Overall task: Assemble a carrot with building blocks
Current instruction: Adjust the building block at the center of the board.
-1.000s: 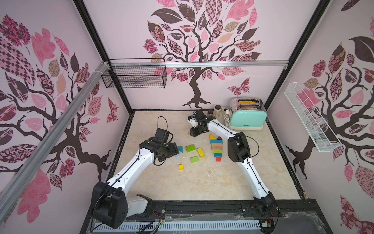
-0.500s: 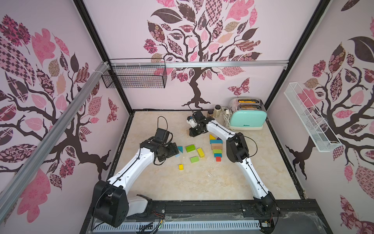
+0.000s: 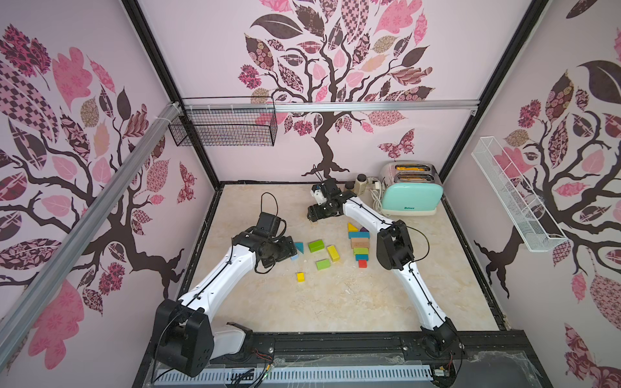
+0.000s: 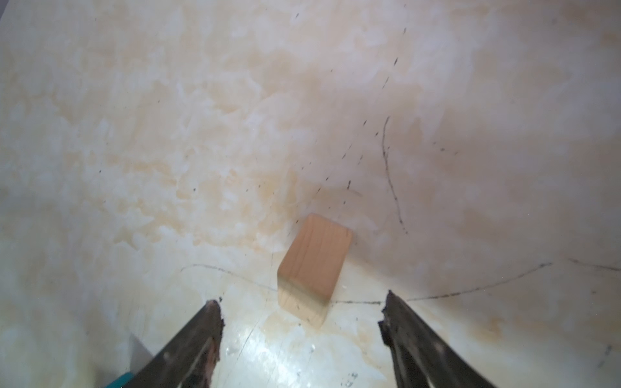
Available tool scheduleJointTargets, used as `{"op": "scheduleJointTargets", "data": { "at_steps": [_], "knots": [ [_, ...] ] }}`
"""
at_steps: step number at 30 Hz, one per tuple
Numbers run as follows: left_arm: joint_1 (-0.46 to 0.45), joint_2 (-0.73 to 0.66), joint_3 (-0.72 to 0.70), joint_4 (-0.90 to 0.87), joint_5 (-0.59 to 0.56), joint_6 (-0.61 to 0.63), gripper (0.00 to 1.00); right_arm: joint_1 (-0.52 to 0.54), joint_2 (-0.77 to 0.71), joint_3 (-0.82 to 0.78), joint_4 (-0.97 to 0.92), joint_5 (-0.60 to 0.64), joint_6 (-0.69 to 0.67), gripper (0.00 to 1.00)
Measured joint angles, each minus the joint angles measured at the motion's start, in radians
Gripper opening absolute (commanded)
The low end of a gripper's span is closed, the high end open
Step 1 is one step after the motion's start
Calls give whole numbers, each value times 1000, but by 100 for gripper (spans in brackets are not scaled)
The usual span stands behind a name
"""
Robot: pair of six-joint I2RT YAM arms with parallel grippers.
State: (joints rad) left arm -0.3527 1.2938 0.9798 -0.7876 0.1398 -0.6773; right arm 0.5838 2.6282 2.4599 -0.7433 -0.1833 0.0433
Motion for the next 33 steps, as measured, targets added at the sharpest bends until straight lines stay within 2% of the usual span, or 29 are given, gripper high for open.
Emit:
{"op": "scheduleJointTargets", "data": {
  "at_steps": [7,9,12,14,16,20,24,28,33],
  "knots": [
    [12,-3,0,-13,5,18,81,29,89,69,19,118,36,77],
    [24,-8,0,-14,9,23,81,39,89,68,15,148,42,73],
    [46,-20,-2,-13,21,26,81,48,85,52,26,187,50,63],
    [57,-26,-6,-13,27,28,81,49,83,46,30,201,62,59],
    [66,-27,-10,-13,31,31,81,52,82,45,29,211,70,50],
    [69,-27,-17,-11,42,32,81,54,69,16,34,228,85,25],
    [69,-27,-17,-10,49,35,81,55,40,-19,24,229,111,14],
    [69,-27,-21,-3,52,34,81,53,-26,-113,20,161,137,11],
    [69,-27,-32,23,63,28,81,26,-126,-243,69,-90,243,18]
  ]
}}
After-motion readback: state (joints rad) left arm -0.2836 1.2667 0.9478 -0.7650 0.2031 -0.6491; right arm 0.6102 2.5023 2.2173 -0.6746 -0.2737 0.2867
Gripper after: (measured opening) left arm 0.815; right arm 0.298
